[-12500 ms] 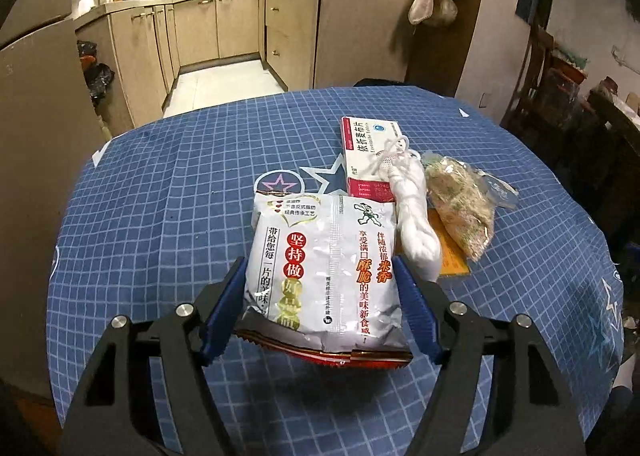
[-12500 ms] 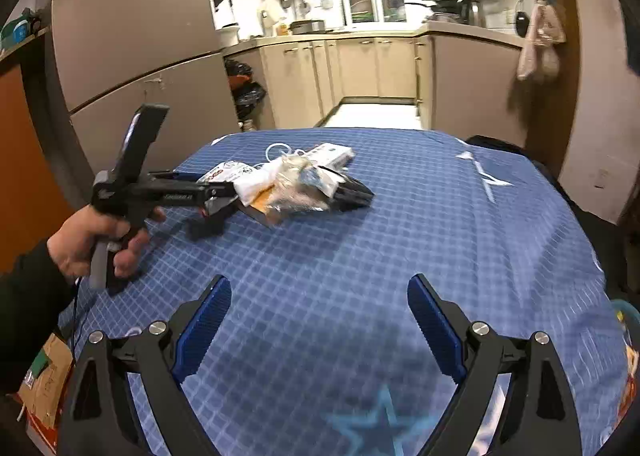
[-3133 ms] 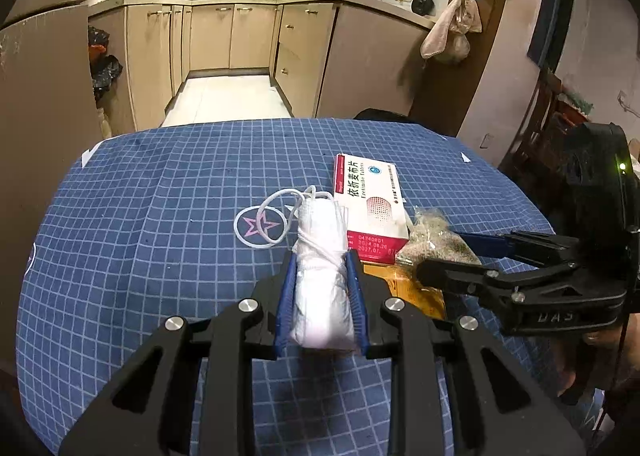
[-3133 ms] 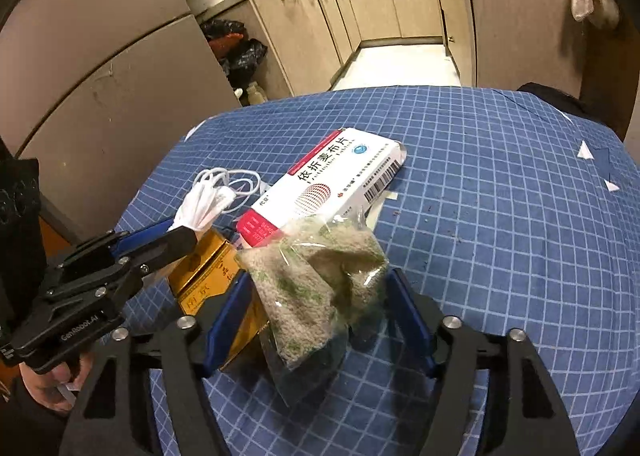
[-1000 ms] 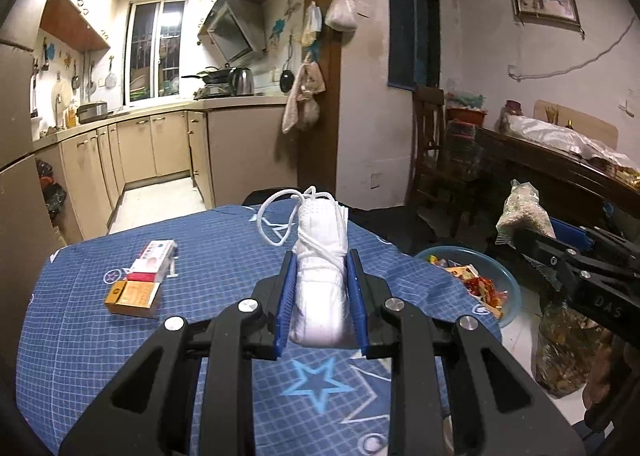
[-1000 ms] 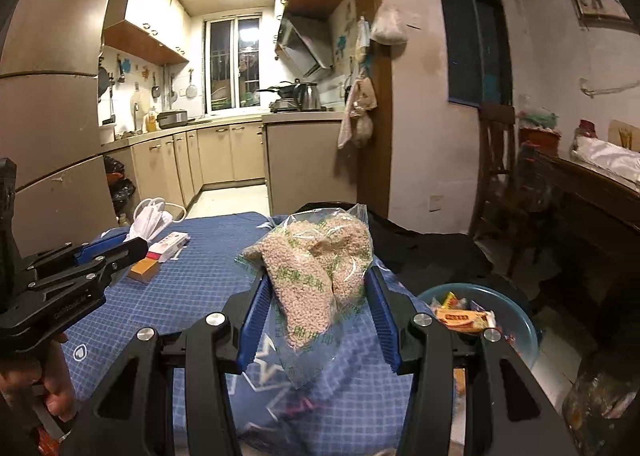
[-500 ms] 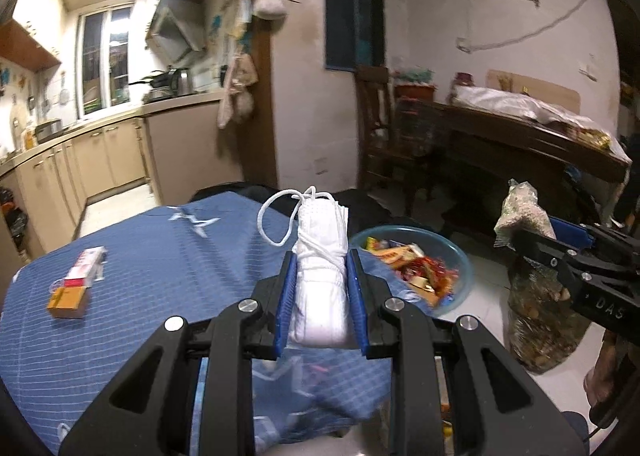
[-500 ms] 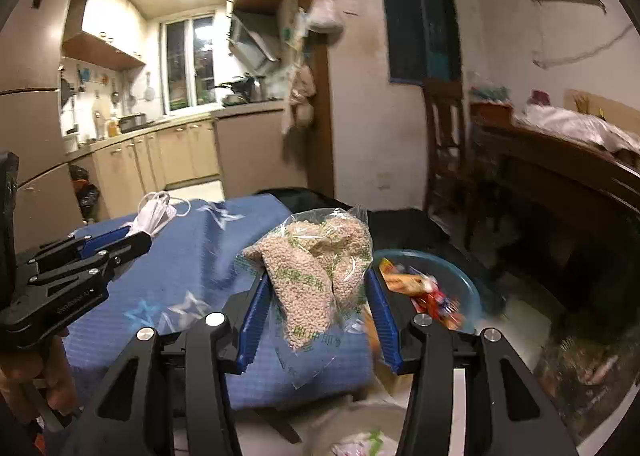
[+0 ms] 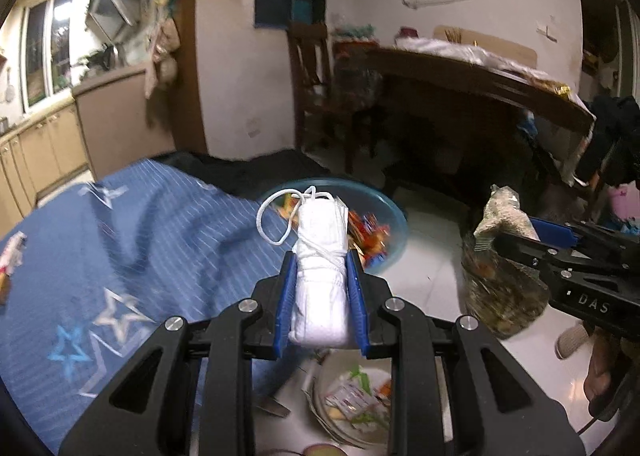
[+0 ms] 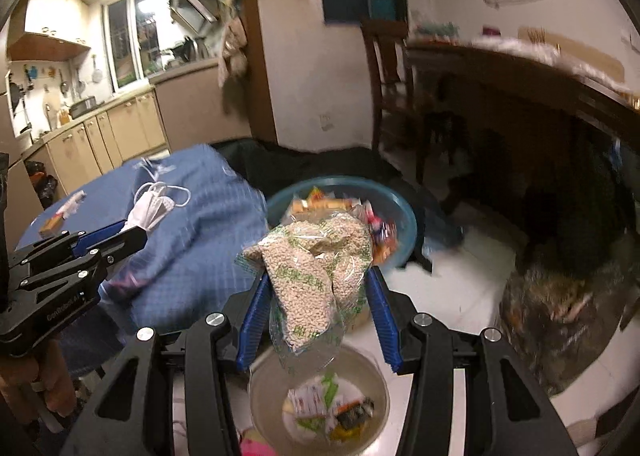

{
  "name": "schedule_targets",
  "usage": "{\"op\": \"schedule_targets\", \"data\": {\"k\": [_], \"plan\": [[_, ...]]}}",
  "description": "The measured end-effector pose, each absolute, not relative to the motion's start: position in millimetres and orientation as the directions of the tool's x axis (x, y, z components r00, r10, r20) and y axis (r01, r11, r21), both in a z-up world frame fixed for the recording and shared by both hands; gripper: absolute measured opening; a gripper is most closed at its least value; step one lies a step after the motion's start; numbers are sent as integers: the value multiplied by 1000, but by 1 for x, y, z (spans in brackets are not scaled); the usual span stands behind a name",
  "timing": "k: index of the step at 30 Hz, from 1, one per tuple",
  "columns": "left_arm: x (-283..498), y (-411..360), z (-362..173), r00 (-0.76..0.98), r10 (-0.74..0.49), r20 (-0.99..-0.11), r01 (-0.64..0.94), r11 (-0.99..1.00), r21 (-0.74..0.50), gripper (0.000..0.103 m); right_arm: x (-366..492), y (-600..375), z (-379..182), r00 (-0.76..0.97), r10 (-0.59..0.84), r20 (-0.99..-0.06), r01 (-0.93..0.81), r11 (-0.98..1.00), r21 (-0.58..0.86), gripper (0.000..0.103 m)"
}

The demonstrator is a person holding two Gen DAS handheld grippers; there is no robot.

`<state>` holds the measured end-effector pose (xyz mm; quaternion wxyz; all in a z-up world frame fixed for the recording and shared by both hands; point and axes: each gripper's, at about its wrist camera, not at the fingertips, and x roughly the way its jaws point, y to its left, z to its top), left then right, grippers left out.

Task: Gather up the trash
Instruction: 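Carry the tissue and seed bag over the white bucket with both tools, then open both tools to drop the tissue and seed bag into the bucket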

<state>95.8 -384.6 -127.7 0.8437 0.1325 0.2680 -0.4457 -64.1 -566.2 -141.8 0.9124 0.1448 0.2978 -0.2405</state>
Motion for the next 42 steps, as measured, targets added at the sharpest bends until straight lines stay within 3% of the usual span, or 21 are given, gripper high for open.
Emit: {"op": "schedule_targets", "data": {"k": [16,30,42], "plan": [[88,-422,-212,280,-606,-745,853,513,-96,24,-44,-588,-245,542,-229,-809,577,801,160,49],[89,-444,-273,152,-500,-852,851,505,-145,24,-40,-590,-294,474,-135,-870,573,798,188,49],[92,-450,-310,101,-438,-893,840,519,-160,24,-33,-594,-331,432,-80,-899,573,794,205,49]]}}
